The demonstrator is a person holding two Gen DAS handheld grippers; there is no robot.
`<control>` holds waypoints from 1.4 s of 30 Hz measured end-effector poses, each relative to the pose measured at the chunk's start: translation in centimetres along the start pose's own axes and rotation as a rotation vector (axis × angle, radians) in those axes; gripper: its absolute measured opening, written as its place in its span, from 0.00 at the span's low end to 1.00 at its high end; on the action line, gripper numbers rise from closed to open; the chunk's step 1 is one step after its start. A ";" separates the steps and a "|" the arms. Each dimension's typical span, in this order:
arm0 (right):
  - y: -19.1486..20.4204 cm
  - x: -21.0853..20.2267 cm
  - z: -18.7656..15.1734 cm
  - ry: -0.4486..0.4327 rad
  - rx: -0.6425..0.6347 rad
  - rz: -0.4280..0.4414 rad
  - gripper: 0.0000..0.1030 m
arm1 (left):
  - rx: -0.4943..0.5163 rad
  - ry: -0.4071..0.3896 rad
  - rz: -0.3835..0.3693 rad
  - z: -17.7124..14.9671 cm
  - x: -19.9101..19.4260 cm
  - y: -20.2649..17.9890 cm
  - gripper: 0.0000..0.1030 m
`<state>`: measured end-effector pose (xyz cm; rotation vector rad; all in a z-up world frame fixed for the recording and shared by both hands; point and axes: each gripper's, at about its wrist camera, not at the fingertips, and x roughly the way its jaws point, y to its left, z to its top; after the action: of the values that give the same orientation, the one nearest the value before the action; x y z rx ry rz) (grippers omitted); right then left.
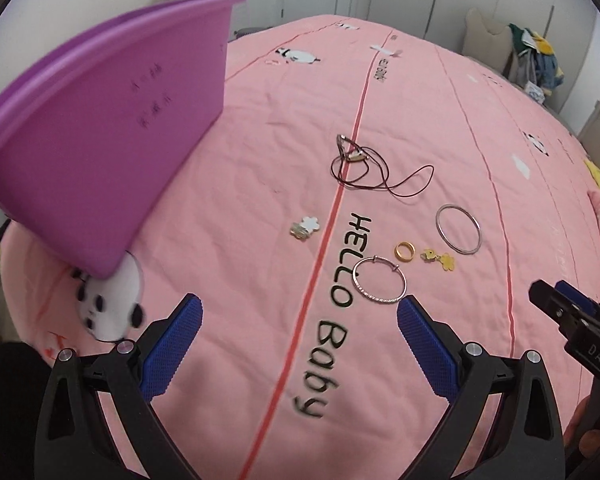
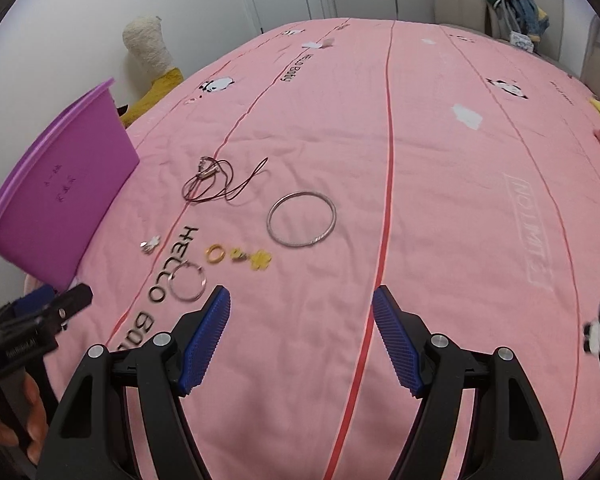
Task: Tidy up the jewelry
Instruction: 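Grasp the silver bangle with left tool while right tool grasps the large silver hoop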
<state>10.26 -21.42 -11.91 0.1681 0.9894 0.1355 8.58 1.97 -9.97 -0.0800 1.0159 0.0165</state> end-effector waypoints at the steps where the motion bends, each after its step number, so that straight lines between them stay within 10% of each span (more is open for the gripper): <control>1: -0.2 0.6 0.4 0.004 -0.008 0.006 0.68 | -0.007 0.000 0.010 0.0 0.4 -0.4 0.93; 22: -2.1 10.7 5.0 0.160 -0.266 0.166 0.68 | -0.159 0.027 0.142 -1.9 6.5 -5.0 0.93; 42: -0.1 13.0 5.1 0.172 -0.377 0.108 0.75 | -0.153 0.042 0.184 -2.0 9.0 -6.0 0.95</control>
<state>21.63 -19.43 -19.81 -0.1384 1.1077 0.4376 11.92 -4.33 -18.31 -0.1264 1.0602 0.2609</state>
